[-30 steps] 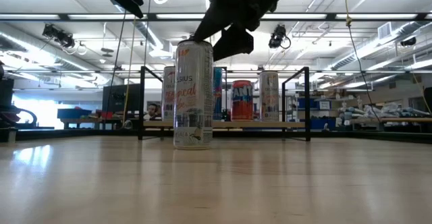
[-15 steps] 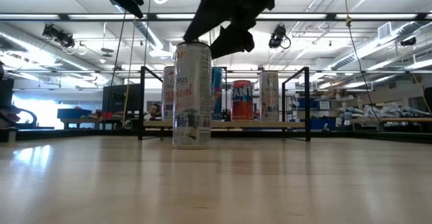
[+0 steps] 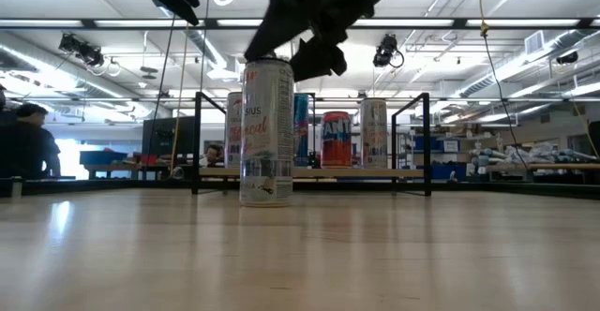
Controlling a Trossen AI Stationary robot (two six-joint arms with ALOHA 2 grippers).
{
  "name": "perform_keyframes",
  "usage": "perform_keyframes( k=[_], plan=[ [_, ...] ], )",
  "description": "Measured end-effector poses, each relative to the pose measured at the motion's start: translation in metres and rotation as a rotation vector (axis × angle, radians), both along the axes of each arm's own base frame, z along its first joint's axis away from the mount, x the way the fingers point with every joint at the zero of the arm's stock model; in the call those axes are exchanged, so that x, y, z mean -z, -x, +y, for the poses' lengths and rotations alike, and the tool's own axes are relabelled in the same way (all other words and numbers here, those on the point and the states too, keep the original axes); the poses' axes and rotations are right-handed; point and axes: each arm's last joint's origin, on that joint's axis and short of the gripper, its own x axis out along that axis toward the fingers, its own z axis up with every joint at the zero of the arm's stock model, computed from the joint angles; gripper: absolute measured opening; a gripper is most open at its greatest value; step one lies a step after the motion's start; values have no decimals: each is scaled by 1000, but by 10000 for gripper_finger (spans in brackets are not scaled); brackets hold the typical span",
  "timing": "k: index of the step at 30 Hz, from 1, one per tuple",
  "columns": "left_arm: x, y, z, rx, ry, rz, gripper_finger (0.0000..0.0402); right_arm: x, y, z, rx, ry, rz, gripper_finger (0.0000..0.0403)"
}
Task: Place canned beverage on shelf
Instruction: Put the white yellow soda can on the shelf aligned with the other white yellow soda can
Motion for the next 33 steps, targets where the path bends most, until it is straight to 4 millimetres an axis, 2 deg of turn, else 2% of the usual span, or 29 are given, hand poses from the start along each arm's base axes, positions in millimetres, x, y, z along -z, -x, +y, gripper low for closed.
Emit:
perform_keyframes(
  k=[9, 17, 21, 27, 33],
  plan=[
    [0, 0, 0, 1, -1, 0, 316, 11, -3, 1, -27, 3, 32, 342],
    [0, 0, 0, 3, -3, 1, 316, 11, -3, 0, -36, 7, 37, 270],
    [0, 0, 0, 3, -3, 1, 316, 10, -2, 0, -60, 24, 47, 267],
    [0, 0, 0, 3, -1, 7, 316, -7, 12, -11, -94, 4, 96, 267],
    [2, 2, -1, 3, 7, 28, 316, -38, 39, -39, -90, 28, 127, 267]
  ],
)
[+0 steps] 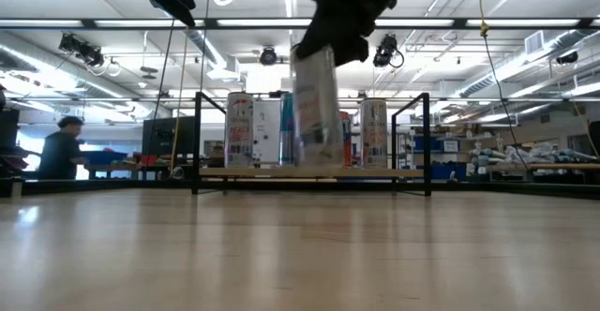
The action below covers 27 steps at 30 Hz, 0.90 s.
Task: Place canned beverage on shelf
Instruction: Put the white yellow soda can on the shelf aligned with the other white yellow soda can
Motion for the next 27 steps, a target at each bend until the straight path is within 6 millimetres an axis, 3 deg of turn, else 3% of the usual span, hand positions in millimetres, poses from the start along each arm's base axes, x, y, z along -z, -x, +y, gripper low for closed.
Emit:
perform_keyframes(
  k=[12, 18, 27],
  plan=[
    [0, 0, 0, 7, -5, 5, 316, -58, 61, -54, -159, 105, -44, 269],
    [1, 1, 0, 11, -4, 16, 316, -65, 81, -90, -107, 161, -18, 269],
    [5, 6, -2, 12, 21, 87, 316, -55, 102, -144, -92, 106, 23, 270]
  ],
)
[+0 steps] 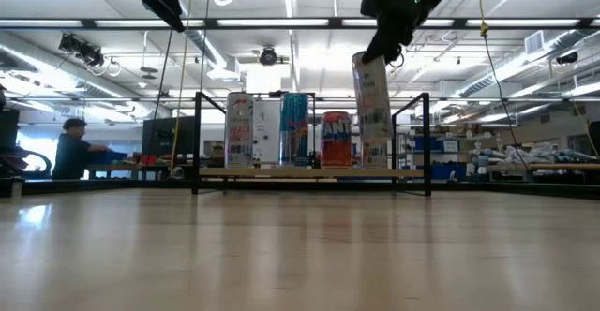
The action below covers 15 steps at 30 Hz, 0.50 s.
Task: Place canned beverage on shelf
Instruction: Put the white yellow soda can on the shelf aligned with the other white yellow soda can
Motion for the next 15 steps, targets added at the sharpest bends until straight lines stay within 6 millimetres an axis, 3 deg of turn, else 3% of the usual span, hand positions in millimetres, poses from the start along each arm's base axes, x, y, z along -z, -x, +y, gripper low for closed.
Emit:
perform_keyframes(
  k=[9, 15],
  plan=[
    [1, 1, 0, 1, 6, 17, 316, 12, 13, -34, -5, -67, 6, 270],
    [1, 2, -1, 4, 10, 21, 316, 32, 15, -44, 8, -112, 42, 270]
  ],
)
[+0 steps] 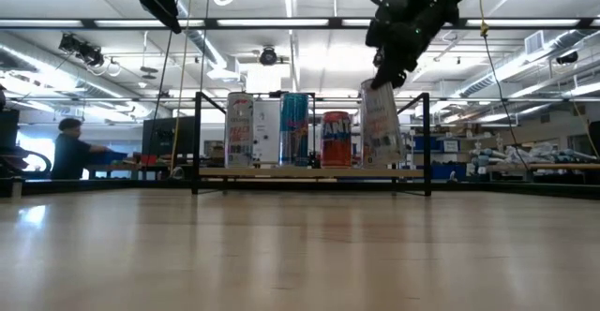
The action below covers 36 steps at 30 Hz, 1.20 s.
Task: Place canned beverage on shelf
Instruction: Put the white yellow soda can on the shelf aligned with the other white yellow soda can
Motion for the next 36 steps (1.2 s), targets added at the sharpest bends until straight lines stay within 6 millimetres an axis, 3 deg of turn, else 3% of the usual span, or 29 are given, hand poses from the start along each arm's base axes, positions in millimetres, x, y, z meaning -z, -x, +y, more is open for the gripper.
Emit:
perform_keyframes(
  k=[5, 22, 36],
  plan=[
    [0, 0, 0, 1, 0, 0, 316, 10, 2, -3, -15, 7, 2, 270],
    [0, 0, 0, 1, -2, -6, 316, 11, 16, -21, 24, -19, -32, 287],
    [0, -1, 0, 1, -2, -6, 316, 11, 17, -22, 40, -13, -20, 305]
  ],
)
